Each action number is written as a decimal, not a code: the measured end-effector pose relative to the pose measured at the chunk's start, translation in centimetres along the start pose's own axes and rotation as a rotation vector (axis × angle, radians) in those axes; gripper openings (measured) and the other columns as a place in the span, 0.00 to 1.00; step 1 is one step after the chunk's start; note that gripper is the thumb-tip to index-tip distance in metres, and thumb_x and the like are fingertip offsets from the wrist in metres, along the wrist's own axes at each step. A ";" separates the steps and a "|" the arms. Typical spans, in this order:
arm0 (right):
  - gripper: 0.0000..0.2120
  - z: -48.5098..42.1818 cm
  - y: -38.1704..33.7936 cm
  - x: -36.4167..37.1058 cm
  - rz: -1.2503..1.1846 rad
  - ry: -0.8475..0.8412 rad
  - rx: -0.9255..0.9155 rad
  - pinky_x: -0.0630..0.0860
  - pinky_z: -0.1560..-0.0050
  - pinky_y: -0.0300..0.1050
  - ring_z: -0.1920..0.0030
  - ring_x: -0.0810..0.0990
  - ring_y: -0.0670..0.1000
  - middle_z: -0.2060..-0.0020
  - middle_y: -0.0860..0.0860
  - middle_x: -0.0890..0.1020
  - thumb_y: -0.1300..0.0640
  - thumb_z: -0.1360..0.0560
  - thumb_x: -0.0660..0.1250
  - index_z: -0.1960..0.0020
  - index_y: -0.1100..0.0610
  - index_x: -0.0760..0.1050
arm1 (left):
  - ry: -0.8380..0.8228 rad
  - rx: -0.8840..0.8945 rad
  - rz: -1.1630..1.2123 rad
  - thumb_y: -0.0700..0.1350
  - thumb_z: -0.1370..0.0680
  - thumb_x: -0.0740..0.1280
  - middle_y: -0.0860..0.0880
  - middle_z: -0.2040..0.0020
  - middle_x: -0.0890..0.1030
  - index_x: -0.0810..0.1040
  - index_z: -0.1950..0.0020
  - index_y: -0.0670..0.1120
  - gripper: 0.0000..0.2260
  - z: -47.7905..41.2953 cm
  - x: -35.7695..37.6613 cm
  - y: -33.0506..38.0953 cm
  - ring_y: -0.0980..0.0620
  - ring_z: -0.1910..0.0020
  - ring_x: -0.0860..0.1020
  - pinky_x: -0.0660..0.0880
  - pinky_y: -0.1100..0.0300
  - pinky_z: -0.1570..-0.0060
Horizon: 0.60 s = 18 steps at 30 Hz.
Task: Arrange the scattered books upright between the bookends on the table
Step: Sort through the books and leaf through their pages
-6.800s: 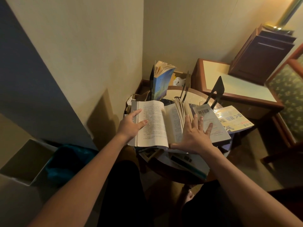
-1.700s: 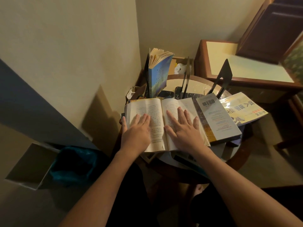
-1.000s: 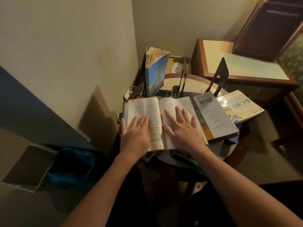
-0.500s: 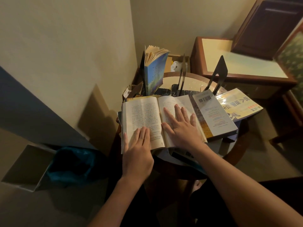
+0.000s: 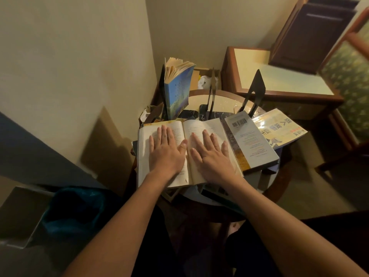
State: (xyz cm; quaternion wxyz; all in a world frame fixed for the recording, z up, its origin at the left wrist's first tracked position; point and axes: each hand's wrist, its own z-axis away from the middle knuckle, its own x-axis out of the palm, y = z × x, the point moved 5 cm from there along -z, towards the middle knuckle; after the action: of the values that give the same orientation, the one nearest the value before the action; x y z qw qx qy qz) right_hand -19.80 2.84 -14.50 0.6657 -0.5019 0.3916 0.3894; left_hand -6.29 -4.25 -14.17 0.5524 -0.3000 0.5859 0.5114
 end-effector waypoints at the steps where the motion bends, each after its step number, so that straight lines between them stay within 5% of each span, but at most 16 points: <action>1: 0.29 -0.7 0.2 -0.1 -0.019 -0.004 0.002 0.32 0.24 0.63 0.21 0.31 0.53 0.20 0.49 0.35 0.38 0.17 0.42 0.20 0.40 0.33 | 0.008 0.012 -0.008 0.63 0.17 0.40 0.46 0.18 0.39 0.37 0.18 0.44 0.34 0.0 0.2 -0.1 0.49 0.19 0.36 0.35 0.47 0.22; 8: 0.31 -4.6 1.1 -1.0 0.001 0.007 0.005 0.32 0.24 0.64 0.21 0.33 0.55 0.19 0.49 0.38 0.41 0.16 0.44 0.19 0.49 0.35 | 0.019 0.028 -0.048 0.63 0.17 0.38 0.47 0.18 0.38 0.36 0.19 0.45 0.33 0.0 0.6 -0.4 0.50 0.19 0.37 0.36 0.46 0.21; 14: 0.31 1.7 1.0 0.1 0.027 0.021 0.022 0.30 0.23 0.56 0.23 0.29 0.49 0.20 0.46 0.35 0.39 0.16 0.39 0.20 0.49 0.32 | 0.051 0.018 -0.066 0.64 0.18 0.37 0.48 0.18 0.38 0.35 0.19 0.45 0.34 -0.1 1.2 -0.6 0.49 0.19 0.37 0.38 0.45 0.21; 18: 0.32 3.1 0.9 0.3 0.081 0.014 0.047 0.33 0.22 0.59 0.21 0.33 0.51 0.19 0.49 0.39 0.40 0.16 0.42 0.19 0.53 0.36 | 0.063 0.022 -0.069 0.63 0.18 0.37 0.48 0.18 0.37 0.35 0.19 0.45 0.33 -0.2 1.2 -0.5 0.49 0.19 0.36 0.37 0.45 0.21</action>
State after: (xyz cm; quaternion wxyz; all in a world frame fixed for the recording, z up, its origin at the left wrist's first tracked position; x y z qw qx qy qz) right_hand -20.10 6.05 -14.53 0.6584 -0.4725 0.4254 0.4030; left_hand -6.18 -4.31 -15.47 0.5542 -0.3301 0.5979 0.4759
